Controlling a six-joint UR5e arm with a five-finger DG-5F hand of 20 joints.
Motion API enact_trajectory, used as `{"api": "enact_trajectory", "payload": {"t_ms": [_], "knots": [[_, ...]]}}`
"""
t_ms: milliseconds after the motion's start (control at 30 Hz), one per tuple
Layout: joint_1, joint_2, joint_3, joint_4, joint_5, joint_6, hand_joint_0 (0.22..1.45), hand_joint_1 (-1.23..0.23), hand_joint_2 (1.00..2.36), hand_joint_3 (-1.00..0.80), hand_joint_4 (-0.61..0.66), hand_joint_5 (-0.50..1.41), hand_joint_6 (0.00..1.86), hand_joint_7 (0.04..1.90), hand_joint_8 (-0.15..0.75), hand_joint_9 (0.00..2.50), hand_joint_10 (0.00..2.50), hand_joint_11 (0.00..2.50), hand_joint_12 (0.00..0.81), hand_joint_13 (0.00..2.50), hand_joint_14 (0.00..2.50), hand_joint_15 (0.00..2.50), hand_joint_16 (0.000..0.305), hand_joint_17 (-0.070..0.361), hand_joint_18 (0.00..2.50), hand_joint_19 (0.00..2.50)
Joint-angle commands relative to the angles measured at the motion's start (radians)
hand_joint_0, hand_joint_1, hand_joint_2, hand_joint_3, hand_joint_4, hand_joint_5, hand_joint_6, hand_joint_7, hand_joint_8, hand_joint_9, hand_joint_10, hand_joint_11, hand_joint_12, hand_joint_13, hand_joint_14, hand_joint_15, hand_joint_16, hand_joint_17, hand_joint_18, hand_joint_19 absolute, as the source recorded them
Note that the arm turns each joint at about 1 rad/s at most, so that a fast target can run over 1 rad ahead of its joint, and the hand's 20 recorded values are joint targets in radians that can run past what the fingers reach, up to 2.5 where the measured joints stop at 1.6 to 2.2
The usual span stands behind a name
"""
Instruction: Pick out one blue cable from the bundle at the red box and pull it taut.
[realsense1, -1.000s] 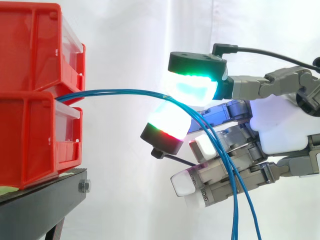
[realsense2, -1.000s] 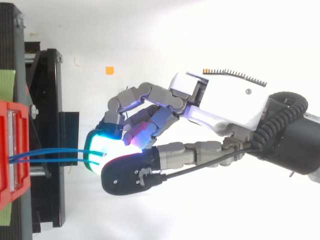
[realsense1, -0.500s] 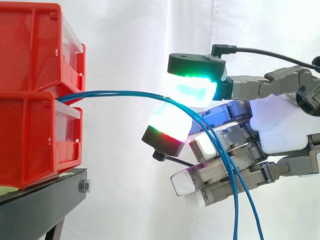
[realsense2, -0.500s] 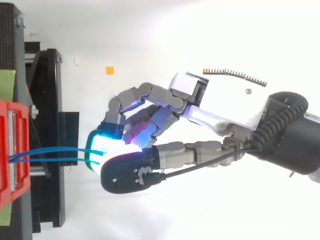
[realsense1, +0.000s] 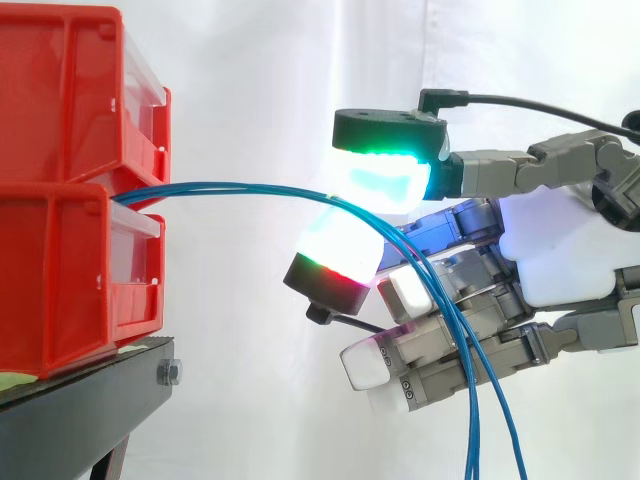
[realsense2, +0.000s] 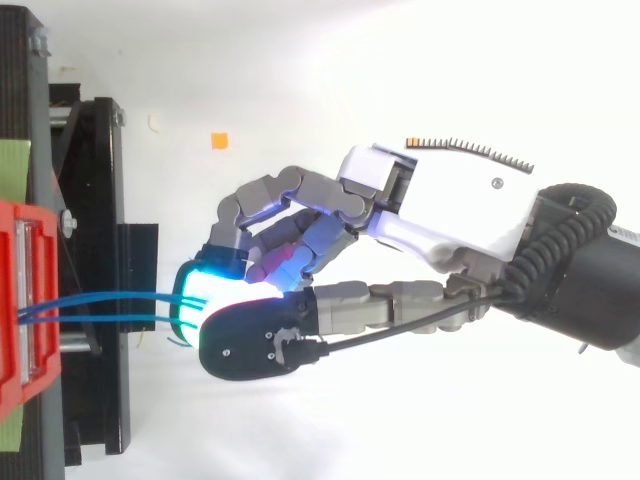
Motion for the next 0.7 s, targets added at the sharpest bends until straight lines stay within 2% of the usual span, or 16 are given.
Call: {"api": "enact_trajectory", "payload": {"t_ms": [0, 200, 367, 667], "knots": [[0.000, 0.000, 0.001, -0.002, 0.000, 0.000, 0.57, -0.62, 1.01, -0.21, 0.12, -0.13, 0.88, 1.03, 0.313, 1.10, 0.02, 0.60, 0.198, 0.84, 0.01, 0.40, 0.022, 0.049, 0.37, 0.51], [0.000, 0.000, 0.001, -0.002, 0.000, 0.000, 0.58, -0.74, 1.01, -0.28, 0.13, -0.16, 0.90, 1.03, 0.297, 1.06, 0.02, 0.63, 0.180, 0.83, 0.01, 0.42, 0.018, 0.040, 0.37, 0.51], [0.000, 0.000, 0.001, -0.002, 0.000, 0.000, 0.67, -0.87, 1.01, -0.37, 0.06, -0.16, 0.92, 0.99, 0.290, 1.07, 0.02, 0.66, 0.180, 0.85, 0.01, 0.41, 0.017, 0.038, 0.43, 0.47], [0.000, 0.000, 0.001, -0.002, 0.000, -0.001, 0.75, -0.91, 1.00, -0.44, -0.03, -0.15, 0.94, 1.09, 0.292, 1.10, 0.02, 0.66, 0.171, 0.88, 0.01, 0.40, 0.016, 0.036, 0.47, 0.44]]}}
